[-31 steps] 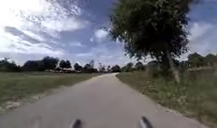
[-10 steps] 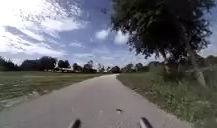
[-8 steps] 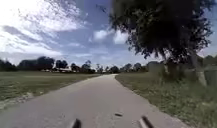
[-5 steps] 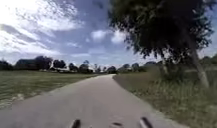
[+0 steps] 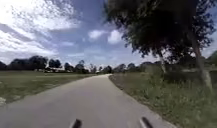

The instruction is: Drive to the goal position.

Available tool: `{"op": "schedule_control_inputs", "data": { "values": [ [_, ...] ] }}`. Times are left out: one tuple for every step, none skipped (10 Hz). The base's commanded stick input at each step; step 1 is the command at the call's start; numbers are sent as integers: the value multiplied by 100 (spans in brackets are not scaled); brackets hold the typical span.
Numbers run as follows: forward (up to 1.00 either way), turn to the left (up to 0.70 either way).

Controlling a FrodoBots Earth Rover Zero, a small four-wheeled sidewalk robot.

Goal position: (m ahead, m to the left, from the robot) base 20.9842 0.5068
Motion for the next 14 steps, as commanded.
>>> {"op": "schedule_control_inputs", "data": {
  "values": [
    [69,34],
    [69,34],
    [69,34],
    [69,34],
    [69,34],
    [69,5],
    [69,3],
    [69,3],
    [69,10],
    [69,22],
    [69,34],
    [69,23],
    [69,8],
    [69,3]
  ]
}}
